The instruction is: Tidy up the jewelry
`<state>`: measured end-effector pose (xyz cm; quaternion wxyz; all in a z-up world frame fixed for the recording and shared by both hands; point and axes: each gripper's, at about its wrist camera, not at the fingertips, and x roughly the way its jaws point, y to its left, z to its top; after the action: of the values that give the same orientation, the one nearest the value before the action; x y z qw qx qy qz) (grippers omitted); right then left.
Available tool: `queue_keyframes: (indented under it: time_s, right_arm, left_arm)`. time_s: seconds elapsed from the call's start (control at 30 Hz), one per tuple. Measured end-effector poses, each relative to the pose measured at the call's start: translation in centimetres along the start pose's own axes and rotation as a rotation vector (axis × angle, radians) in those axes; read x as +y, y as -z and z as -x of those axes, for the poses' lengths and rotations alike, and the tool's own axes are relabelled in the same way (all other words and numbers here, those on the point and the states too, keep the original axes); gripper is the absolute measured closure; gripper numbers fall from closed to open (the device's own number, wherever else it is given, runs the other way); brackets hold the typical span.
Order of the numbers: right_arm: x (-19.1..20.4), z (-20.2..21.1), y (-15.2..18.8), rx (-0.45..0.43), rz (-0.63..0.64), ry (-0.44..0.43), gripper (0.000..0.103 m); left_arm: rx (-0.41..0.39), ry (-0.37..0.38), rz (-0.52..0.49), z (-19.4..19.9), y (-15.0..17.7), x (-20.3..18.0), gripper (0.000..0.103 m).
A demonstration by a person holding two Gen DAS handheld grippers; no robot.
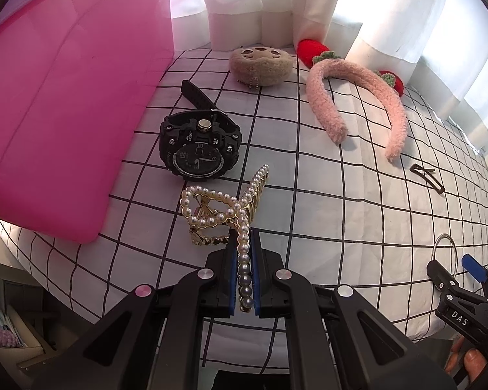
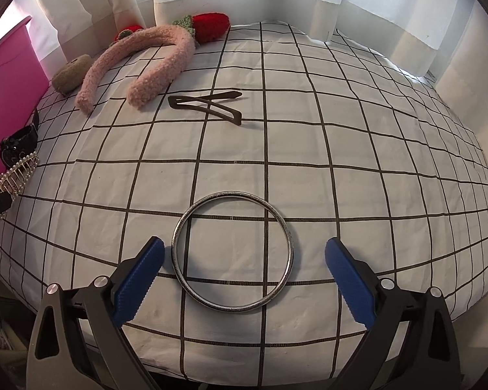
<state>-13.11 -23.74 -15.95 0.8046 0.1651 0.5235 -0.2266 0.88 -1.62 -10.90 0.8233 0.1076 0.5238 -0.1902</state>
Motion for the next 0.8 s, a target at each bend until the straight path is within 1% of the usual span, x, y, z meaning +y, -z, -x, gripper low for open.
queue_keyframes:
  time_s: [0.07, 0.1, 0.13, 0.17, 0.2, 0.4, 0.53, 0.8]
  right_arm:
    - [0.0, 0.0, 0.0, -0.004, 0.000, 0.001, 0.010]
    - [0.1, 0.1, 0.1, -0.007, 0.000, -0.001, 0.013]
    - [0.2, 0.3, 0.2, -0.016, 0.006, -0.002, 0.017]
    - [0.4, 0.6, 0.4, -0.025, 0.014, -0.004, 0.028]
    - [0.6, 0.9, 0.4, -0.031, 0.022, 0.000, 0.032]
    - [0.5, 0.9, 0.4, -0.035, 0.015, -0.009, 0.032]
    - [0.3, 1.1, 0.5, -0.040, 0.001, -0.030, 0.032]
    - [0.8, 2.4, 0.1, -0.069, 0.008, -0.045, 0.032]
  left_arm:
    - [0.002, -0.001, 0.003, 0.0, 0.0, 0.0, 0.095]
    - [0.003, -0.001, 0.004, 0.0, 0.0, 0.0, 0.095]
    - [0.003, -0.002, 0.004, 0.0, 0.0, 0.0, 0.095]
    - [0.002, -0.002, 0.003, -0.1, 0.0, 0.0, 0.095]
    - [0.002, -0.003, 0.003, -0.1, 0.0, 0.0, 0.095]
    - [-0.002, 0.002, 0.000, 0.1, 0.0, 0.0, 0.095]
    - [-0.010, 0.005, 0.005, 0.4, 0.0, 0.0, 0.095]
    - [-0.035, 0.010, 0.003, 1.3, -0.3, 0.0, 0.095]
